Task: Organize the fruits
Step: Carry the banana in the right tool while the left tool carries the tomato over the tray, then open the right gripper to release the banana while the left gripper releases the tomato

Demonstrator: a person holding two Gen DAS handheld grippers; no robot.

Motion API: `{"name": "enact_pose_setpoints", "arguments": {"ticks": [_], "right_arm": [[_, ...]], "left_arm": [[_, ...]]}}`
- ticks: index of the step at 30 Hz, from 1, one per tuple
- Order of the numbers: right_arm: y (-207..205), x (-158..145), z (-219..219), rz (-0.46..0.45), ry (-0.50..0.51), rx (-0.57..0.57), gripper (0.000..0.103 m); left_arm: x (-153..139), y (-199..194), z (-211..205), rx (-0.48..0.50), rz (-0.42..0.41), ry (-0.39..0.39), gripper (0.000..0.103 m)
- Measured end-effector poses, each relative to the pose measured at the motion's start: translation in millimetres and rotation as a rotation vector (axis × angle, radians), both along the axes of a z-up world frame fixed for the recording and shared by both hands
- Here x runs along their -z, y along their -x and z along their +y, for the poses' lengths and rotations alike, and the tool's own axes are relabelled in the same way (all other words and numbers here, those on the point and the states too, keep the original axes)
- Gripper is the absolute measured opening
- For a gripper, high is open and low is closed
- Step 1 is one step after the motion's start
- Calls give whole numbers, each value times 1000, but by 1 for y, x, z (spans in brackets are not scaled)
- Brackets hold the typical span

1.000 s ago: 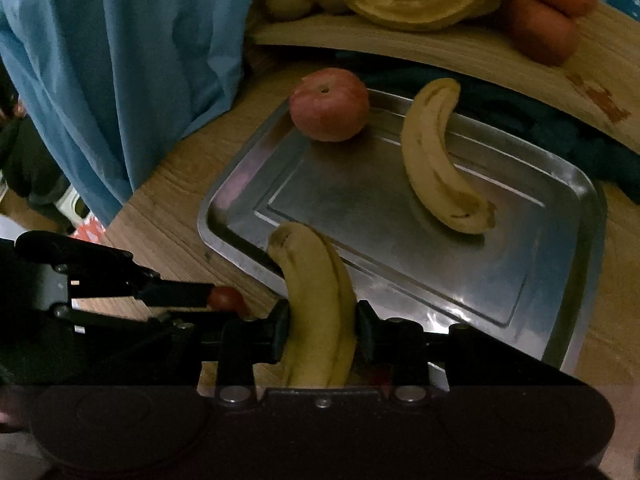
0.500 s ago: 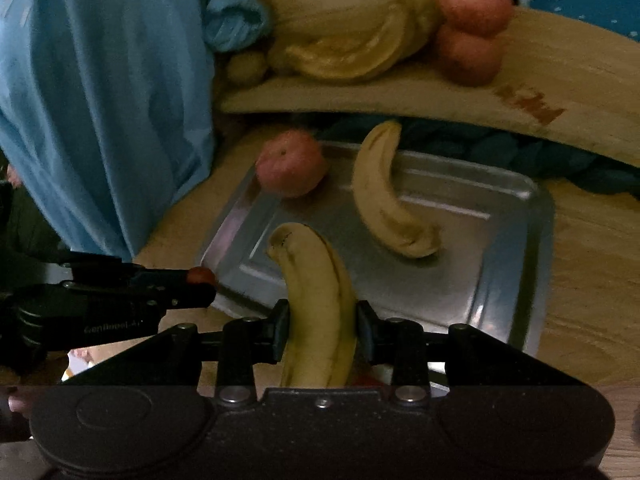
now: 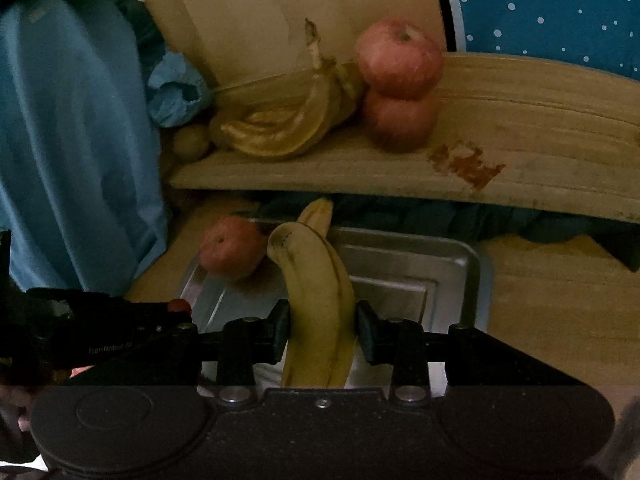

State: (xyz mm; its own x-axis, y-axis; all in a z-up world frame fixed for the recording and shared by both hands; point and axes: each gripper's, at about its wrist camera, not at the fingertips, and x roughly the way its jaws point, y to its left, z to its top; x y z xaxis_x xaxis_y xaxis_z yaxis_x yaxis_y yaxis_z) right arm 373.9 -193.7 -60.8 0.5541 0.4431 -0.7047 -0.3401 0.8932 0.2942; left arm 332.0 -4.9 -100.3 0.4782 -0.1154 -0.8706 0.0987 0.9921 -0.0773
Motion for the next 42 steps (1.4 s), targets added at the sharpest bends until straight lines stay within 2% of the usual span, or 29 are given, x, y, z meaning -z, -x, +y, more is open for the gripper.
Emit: {"name": "enact_pose_setpoints", "arguments": {"ticks": [7,17,30,33,35,37,39,42], "right_arm": [[-39,11,4,18,-9,-20,37],[-71,28,21,50,71,-163,37],[-79,38,15,80,59,-106,40],[-77,37,16,68,60,-89,44],[-74,36,15,60,63,-76,46],[-72,36,14,53,63,-63,50],[-68,33,12,44,56,-53,52],[-60,27,10,20,55,-40,61]], "left_arm": [[8,-23,2,-12,30,-4,27],[18,-39,-3,-5,73,-14,27],[28,-48,-4,-31,106,-28,28],[29,-48,-5,-31,107,-30,34],[27,-47,-6,-31,101,-30,45],[26,-46,-5,-31,90,-28,52],[24,-43,-5,-30,79,-27,56],[19,-38,-6,-31,66,-26,63]]}}
